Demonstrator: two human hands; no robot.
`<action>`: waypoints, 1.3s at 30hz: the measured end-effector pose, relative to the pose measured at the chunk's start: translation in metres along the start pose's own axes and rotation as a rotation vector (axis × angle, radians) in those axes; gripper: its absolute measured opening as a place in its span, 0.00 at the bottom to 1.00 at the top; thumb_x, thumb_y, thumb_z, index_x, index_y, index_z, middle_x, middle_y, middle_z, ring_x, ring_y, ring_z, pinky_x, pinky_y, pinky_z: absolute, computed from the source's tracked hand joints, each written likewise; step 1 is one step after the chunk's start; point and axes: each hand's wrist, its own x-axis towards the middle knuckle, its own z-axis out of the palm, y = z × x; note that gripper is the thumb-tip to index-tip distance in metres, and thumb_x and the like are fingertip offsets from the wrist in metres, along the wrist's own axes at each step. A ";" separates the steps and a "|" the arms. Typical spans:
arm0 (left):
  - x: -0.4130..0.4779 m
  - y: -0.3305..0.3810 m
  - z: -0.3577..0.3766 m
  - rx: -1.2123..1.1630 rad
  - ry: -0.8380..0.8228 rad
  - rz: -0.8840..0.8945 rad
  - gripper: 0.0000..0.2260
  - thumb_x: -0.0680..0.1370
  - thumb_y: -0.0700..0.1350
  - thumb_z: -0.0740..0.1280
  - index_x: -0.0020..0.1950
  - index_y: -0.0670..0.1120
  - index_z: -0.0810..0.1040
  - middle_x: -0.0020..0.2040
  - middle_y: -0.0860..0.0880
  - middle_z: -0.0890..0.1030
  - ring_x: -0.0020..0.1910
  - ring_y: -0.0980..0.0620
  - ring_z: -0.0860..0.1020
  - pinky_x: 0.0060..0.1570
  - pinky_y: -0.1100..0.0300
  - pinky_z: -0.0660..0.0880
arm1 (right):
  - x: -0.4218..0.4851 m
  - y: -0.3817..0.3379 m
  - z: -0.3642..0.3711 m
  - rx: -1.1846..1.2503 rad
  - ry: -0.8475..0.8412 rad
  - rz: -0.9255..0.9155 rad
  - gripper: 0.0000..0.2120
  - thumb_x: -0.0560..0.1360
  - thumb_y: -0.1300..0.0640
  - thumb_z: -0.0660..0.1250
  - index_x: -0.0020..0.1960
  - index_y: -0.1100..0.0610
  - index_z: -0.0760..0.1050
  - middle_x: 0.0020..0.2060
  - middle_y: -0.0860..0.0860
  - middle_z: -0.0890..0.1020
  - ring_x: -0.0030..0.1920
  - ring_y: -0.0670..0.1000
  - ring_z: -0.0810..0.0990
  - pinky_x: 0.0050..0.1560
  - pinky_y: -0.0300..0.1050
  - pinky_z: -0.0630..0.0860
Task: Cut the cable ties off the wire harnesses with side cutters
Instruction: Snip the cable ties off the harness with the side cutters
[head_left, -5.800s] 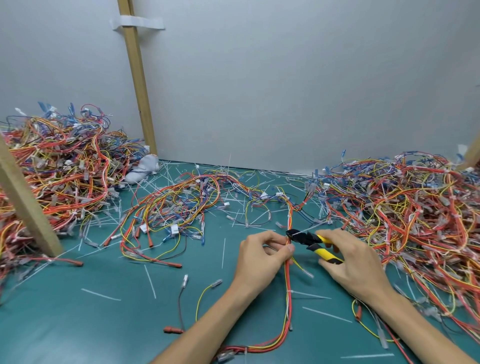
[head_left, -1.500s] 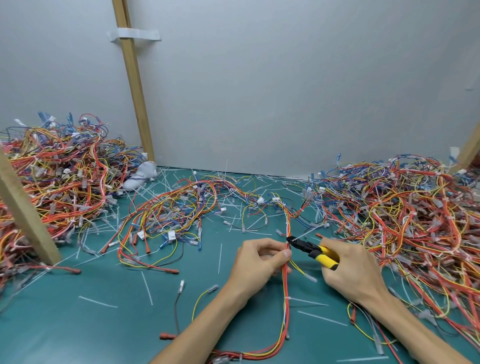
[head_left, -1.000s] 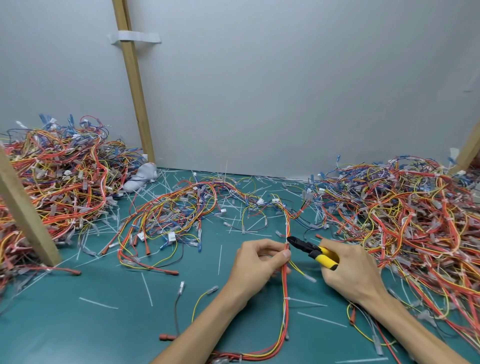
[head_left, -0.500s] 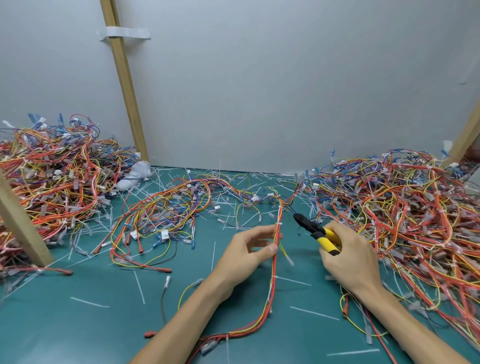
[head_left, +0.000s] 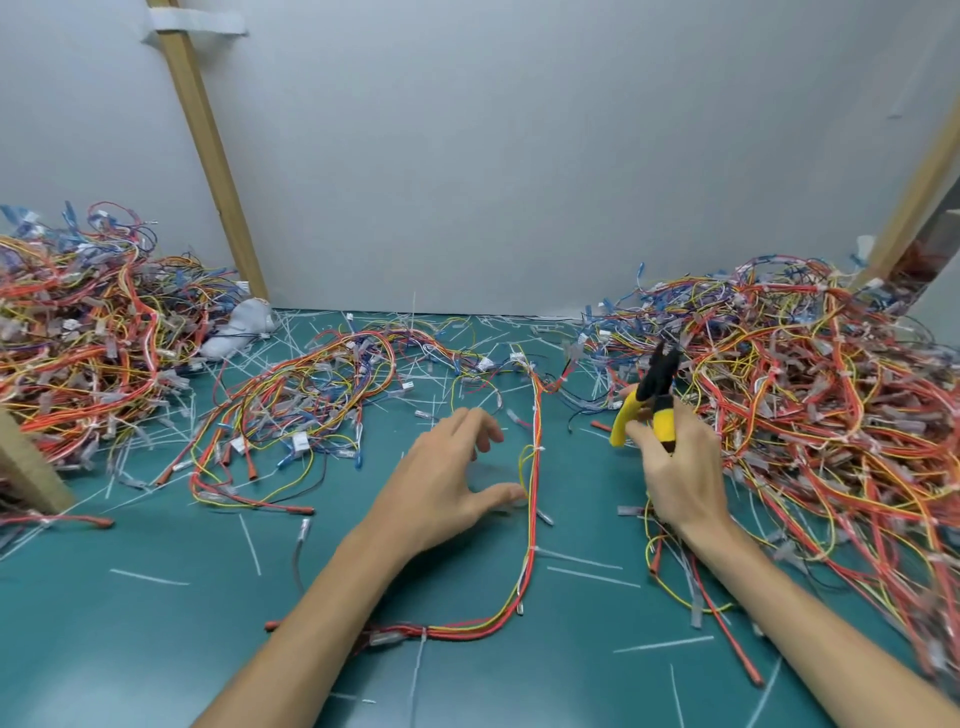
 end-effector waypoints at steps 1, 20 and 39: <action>0.000 0.000 -0.002 -0.003 -0.003 0.001 0.16 0.72 0.58 0.73 0.51 0.52 0.72 0.45 0.56 0.75 0.45 0.57 0.73 0.47 0.62 0.71 | -0.001 0.000 0.000 0.032 0.009 0.015 0.05 0.73 0.51 0.63 0.45 0.49 0.77 0.33 0.44 0.78 0.35 0.43 0.75 0.37 0.44 0.66; -0.011 0.037 -0.006 -0.007 -0.607 -0.106 0.20 0.70 0.63 0.72 0.36 0.46 0.75 0.28 0.51 0.80 0.23 0.57 0.77 0.26 0.67 0.69 | 0.004 -0.002 -0.002 0.412 -0.084 0.227 0.20 0.78 0.45 0.62 0.40 0.61 0.77 0.27 0.57 0.80 0.26 0.57 0.79 0.23 0.37 0.73; -0.013 0.052 0.010 -0.138 -0.373 -0.010 0.09 0.76 0.48 0.69 0.39 0.45 0.80 0.32 0.49 0.84 0.29 0.62 0.78 0.37 0.67 0.74 | 0.008 0.006 -0.002 0.415 -0.183 0.356 0.18 0.81 0.53 0.60 0.40 0.64 0.77 0.28 0.59 0.81 0.24 0.57 0.80 0.20 0.35 0.69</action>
